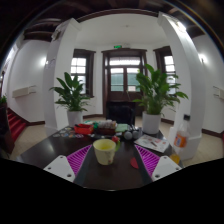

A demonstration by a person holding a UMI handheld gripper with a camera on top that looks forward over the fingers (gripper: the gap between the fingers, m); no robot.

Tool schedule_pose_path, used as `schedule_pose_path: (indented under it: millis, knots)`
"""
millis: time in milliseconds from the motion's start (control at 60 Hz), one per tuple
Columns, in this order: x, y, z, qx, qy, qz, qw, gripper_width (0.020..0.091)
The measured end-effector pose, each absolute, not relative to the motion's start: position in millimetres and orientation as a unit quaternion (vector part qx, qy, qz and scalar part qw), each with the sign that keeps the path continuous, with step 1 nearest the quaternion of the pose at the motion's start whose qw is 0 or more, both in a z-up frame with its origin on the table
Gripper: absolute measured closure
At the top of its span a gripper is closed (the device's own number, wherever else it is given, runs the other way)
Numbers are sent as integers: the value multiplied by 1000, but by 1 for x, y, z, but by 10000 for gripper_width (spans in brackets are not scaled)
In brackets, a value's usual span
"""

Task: Pour water

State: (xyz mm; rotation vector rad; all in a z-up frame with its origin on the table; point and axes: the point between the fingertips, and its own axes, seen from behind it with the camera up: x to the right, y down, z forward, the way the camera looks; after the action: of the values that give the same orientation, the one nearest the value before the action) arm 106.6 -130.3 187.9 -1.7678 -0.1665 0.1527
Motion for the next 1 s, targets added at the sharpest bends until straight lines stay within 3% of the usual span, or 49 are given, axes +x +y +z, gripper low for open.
schedule_pose_path:
  millis: [150, 167, 283, 767, 867, 1000]
  knots:
    - [159, -130, 172, -787, -17, 27, 616, 273]
    - [165, -123, 183, -789, -9, 21, 614, 268]
    - [216, -120, 186, -793, 40, -12, 607, 272]
    - [259, 3, 294, -771, 49, -37, 634, 279]
    - [251, 19, 303, -772, 43, -25, 634, 322]
    - [258, 22, 328, -774, 24, -45, 631, 503]
